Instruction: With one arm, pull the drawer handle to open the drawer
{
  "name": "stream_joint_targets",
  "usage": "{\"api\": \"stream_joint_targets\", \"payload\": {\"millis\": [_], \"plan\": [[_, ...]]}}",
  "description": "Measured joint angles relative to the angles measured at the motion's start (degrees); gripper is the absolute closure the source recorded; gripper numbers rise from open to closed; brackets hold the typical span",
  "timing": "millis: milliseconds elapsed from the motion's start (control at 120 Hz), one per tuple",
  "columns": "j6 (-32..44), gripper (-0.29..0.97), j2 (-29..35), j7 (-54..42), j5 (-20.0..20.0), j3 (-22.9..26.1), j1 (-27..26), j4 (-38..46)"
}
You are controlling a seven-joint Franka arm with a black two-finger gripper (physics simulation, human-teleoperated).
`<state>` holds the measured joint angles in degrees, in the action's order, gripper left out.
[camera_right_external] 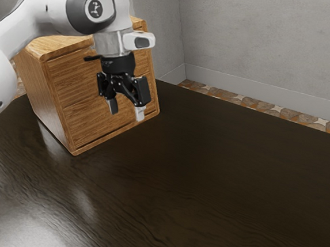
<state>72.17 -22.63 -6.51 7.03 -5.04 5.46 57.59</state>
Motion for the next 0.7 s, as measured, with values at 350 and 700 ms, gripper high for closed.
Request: {"api": "stream_joint_targets", "payload": {"millis": [350, 700], "plan": [[5.0, 0.0, 0.1, -1.3, 0.1, 0.1, 0.7, 0.0], [5.5, 0.0, 4.6, -2.1, -0.5, 0.3, 0.0, -2.0]]}}
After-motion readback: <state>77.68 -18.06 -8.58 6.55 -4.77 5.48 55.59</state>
